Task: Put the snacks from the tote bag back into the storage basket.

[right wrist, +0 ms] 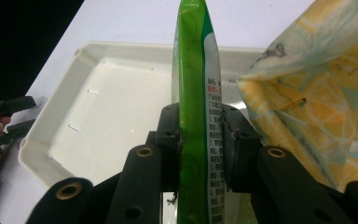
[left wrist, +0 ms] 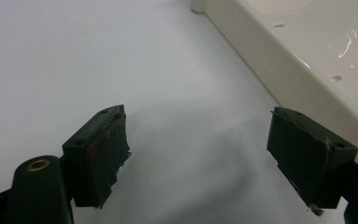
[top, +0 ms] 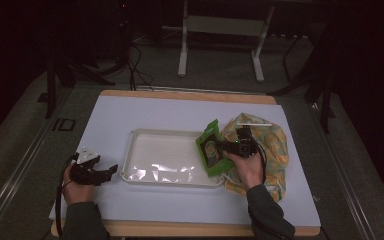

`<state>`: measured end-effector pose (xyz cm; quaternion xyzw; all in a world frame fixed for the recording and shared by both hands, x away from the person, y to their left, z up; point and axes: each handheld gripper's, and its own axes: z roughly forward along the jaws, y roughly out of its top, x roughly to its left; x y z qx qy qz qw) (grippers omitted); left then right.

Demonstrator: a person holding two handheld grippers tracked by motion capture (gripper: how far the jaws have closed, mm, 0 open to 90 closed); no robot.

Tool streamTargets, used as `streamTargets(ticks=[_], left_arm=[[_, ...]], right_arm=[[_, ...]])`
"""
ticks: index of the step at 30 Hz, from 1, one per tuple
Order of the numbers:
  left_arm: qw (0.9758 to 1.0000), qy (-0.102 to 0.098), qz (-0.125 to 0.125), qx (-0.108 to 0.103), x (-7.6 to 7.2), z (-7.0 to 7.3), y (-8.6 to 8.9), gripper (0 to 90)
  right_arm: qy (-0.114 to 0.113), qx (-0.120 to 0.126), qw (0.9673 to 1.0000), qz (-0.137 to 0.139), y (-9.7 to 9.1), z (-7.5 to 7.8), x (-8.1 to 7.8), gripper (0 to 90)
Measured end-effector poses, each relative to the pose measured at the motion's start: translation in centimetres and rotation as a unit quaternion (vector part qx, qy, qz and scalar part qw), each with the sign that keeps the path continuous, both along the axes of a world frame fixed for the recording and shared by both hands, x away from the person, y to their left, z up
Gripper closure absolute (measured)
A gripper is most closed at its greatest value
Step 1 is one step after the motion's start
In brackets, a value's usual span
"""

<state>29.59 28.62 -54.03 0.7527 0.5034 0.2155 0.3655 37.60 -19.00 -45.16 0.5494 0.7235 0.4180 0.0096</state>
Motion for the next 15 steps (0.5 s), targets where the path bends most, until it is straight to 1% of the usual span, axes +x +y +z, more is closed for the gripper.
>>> streamTargets(ticks=[3, 6, 10, 15], left_arm=[[1.0000, 0.000, 0.000, -0.001, 0.0, 0.0, 0.0, 20.5], [1.0000, 0.000, 0.000, -0.001, 0.0, 0.0, 0.0, 20.5], [1.0000, 0.000, 0.000, 0.000, 0.0, 0.0, 0.0, 20.5], [1.0000, 0.000, 0.000, 0.001, 0.0, 0.0, 0.0, 20.5]], right_arm=[[0.001, -0.002, 1.0000, 0.002, 0.1, -0.2, -0.1, 69.7], [0.001, -0.010, 0.9999, 0.005, 0.2, -0.3, -0.3, 69.0], [0.000, -0.015, 0.9998, 0.009, 0.1, -0.4, -0.6, 64.8], [-0.009, -0.030, 0.9995, 0.011, -0.1, -0.3, -1.4, 60.7]])
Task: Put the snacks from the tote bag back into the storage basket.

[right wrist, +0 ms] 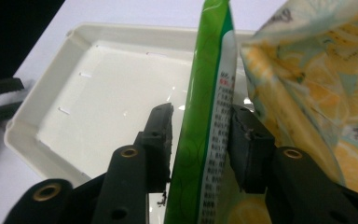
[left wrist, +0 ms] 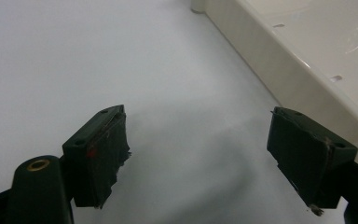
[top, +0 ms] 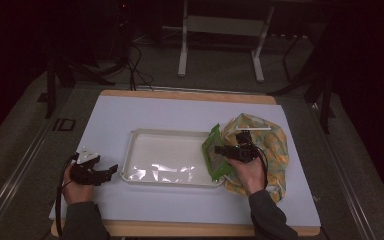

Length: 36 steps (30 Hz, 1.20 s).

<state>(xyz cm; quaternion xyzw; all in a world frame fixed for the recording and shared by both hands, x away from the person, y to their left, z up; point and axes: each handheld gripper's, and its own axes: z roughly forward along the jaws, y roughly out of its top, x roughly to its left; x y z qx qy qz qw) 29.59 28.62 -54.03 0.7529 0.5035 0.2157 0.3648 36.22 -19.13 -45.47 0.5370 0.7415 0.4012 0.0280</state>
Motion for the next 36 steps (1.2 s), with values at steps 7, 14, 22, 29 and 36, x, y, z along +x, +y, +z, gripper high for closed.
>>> streamTargets(ticks=[7, 14, 22, 29, 36], left_arm=[[1.0000, 0.000, 0.000, 0.001, 0.0, 0.0, 0.0, 20.5], [1.0000, 0.000, 0.000, 0.001, 0.0, 0.0, 0.0, 20.5], [1.0000, 0.000, 0.001, 0.001, 0.0, 0.0, 0.0, 20.5], [1.0000, 0.000, 0.000, 0.001, 0.0, 0.0, 0.0, 20.5], [1.0000, 0.000, 0.000, 0.001, 0.0, 0.0, 0.0, 20.6]], right_arm=[[-0.004, -0.017, 0.9998, 0.014, -0.3, -0.1, -1.6, 59.2], [0.004, -0.027, 0.9993, 0.026, -0.6, -0.7, -2.8, 59.0], [0.012, -0.026, 0.9990, 0.034, -0.9, -1.3, -3.4, 60.0], [0.018, -0.037, 0.9984, 0.040, -0.4, -1.9, -3.2, 60.3], [0.035, -0.044, 0.9961, 0.068, 0.4, -2.6, -3.6, 62.0]])
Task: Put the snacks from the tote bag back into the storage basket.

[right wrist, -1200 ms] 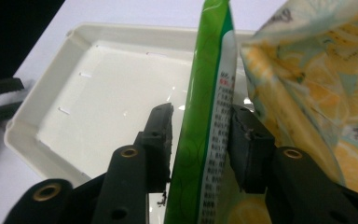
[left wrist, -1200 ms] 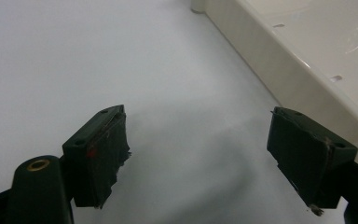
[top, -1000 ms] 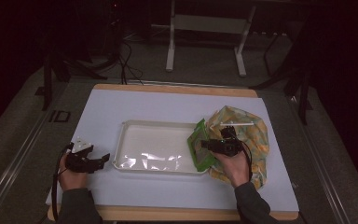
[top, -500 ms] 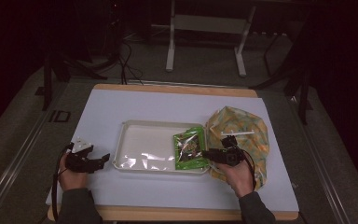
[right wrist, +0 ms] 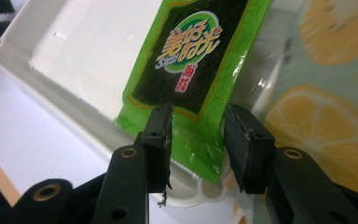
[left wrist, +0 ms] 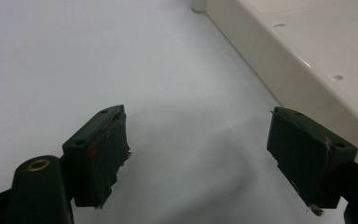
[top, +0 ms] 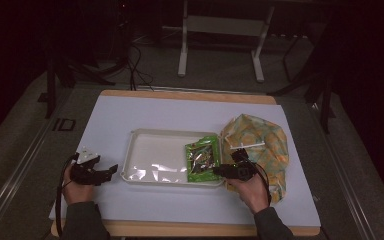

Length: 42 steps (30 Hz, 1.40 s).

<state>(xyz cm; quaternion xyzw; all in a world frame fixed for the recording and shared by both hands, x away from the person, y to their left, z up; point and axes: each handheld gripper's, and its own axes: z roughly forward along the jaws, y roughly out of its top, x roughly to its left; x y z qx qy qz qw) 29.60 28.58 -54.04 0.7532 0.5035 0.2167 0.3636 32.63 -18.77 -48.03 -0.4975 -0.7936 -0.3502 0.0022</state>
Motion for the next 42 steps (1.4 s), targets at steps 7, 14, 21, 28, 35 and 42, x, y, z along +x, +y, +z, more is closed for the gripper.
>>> streamTargets(ticks=[7, 14, 21, 28, 35, 42], left_arm=[[1.0000, 0.001, 0.000, 0.000, 0.0, 0.0, 0.0, 20.5], [1.0000, 0.001, 0.000, 0.001, 0.0, 0.0, 0.0, 20.5], [1.0000, 0.000, 0.001, -0.001, 0.0, 0.0, 0.0, 20.6], [1.0000, 0.001, 0.001, 0.000, 0.0, 0.0, 0.0, 20.5], [1.0000, 0.002, 0.002, 0.000, 0.0, 0.0, 0.0, 20.5], [1.0000, 0.001, 0.002, 0.000, 0.0, 0.0, 0.0, 20.5]], right_arm=[[0.009, 0.004, 0.9999, 0.012, 0.2, -0.2, -0.4, 62.5], [0.012, 0.003, 0.9997, 0.023, 0.4, -0.1, -0.7, 62.7], [-0.008, 0.005, 0.9999, 0.012, -0.2, 0.7, -0.6, 66.2], [-0.028, 0.005, 0.9996, 0.002, -0.8, 1.6, -0.3, 70.5], [-0.051, 0.007, 0.9986, -0.008, -1.9, 3.0, -0.1, 74.9], [-0.066, 0.006, 0.9975, -0.023, -3.0, 4.0, 0.0, 81.5]])
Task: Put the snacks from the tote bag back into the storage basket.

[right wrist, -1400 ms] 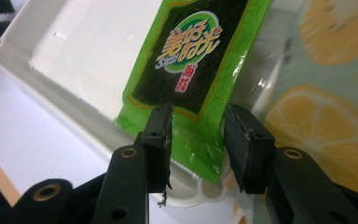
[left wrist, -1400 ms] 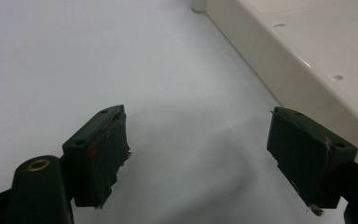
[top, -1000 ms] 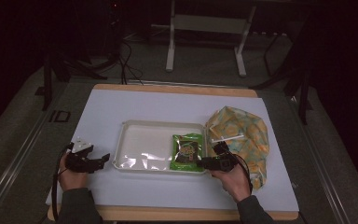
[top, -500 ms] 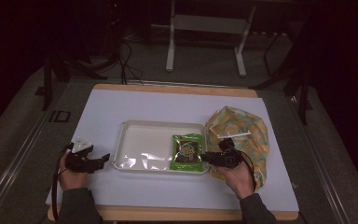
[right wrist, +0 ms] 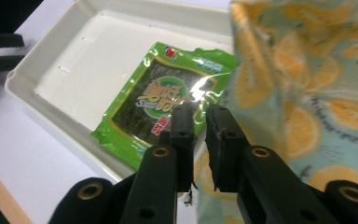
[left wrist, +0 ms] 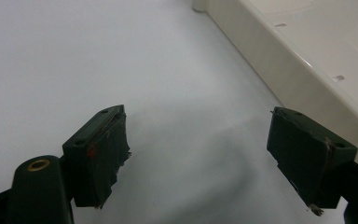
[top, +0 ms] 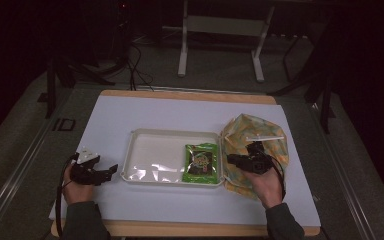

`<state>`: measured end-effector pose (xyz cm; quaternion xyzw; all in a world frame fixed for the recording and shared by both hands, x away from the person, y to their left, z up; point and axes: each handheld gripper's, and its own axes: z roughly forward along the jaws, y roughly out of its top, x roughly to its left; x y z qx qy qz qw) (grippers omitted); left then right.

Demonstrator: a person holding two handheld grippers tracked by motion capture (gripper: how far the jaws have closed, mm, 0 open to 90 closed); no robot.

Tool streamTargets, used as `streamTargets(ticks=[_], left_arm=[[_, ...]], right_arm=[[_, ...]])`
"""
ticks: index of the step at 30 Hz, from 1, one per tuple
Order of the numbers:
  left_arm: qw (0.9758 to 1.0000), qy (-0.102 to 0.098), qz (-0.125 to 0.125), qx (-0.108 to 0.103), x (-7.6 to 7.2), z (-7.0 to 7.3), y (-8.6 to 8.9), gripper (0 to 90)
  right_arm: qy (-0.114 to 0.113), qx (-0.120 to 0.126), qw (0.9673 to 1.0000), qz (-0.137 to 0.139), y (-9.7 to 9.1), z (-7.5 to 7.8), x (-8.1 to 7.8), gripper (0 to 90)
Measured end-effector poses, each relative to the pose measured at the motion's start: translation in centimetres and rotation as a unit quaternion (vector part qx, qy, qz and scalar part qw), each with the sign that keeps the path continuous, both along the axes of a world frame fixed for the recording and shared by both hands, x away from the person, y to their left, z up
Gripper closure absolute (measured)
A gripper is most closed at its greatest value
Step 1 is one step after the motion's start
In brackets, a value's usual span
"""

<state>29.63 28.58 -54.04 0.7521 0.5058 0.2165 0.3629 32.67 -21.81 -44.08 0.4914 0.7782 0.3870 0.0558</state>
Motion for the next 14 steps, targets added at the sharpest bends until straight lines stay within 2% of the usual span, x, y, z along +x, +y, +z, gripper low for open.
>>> streamTargets(ticks=[8, 10, 11, 14], left_arm=[[1.0000, 0.002, 0.001, 0.000, 0.0, 0.0, 0.0, 20.5], [1.0000, 0.002, 0.001, -0.001, 0.0, 0.0, 0.0, 20.5], [1.0000, 0.002, 0.002, -0.001, 0.1, 0.0, 0.0, 20.5], [1.0000, 0.002, 0.003, -0.001, 0.1, 0.0, 0.0, 20.5]], right_arm=[[-0.015, 0.008, 0.9994, -0.030, -2.2, 0.8, 0.1, 84.3], [-0.015, 0.008, 0.9994, -0.030, -2.2, 0.8, 0.1, 84.3], [-0.018, 0.018, 0.9986, -0.046, -3.5, 0.9, 0.1, 84.4], [-0.023, 0.020, 0.9978, -0.059, -4.6, 1.0, -0.1, 84.4]])
